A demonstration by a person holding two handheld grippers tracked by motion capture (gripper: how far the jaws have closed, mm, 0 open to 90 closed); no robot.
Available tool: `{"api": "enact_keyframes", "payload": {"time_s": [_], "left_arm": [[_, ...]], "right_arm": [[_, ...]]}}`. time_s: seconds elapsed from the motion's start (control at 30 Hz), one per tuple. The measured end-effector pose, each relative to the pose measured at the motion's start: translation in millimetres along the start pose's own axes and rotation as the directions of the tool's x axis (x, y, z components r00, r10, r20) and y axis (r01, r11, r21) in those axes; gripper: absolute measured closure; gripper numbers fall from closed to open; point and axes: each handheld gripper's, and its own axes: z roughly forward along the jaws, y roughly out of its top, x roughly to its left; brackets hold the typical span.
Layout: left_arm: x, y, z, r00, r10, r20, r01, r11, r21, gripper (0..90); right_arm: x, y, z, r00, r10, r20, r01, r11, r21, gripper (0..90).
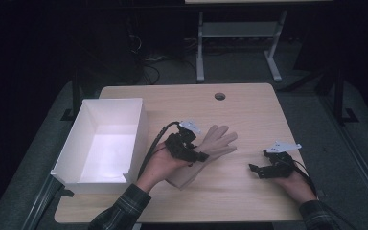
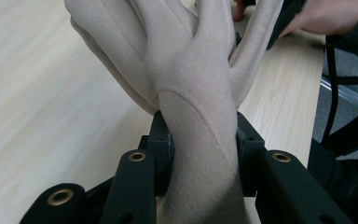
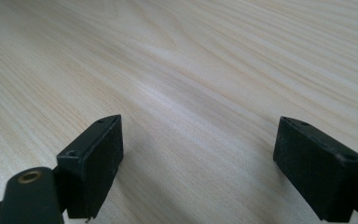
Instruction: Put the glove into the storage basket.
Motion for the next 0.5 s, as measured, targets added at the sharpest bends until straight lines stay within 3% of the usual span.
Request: {"api": "enact_keyframes", "payload": {"time_s": [0.23, 0.5], "left_arm": [[10.4, 10.3, -41.8, 0.9988, -0.016, -0.046, 0.014, 0.9993, -0.035, 66.7], [24.0, 10.4, -78.7, 0.9951, -0.037, -0.092, 0.031, 0.9973, -0.067, 66.7]], "right_arm": [[0.2, 0.1, -0.3, 1.0000, 0.003, -0.001, -0.003, 1.000, 0.004, 15.5], [0.2, 0.1, -0.3, 1.0000, 0.002, -0.001, -0.002, 1.000, 0.004, 15.5]]}}
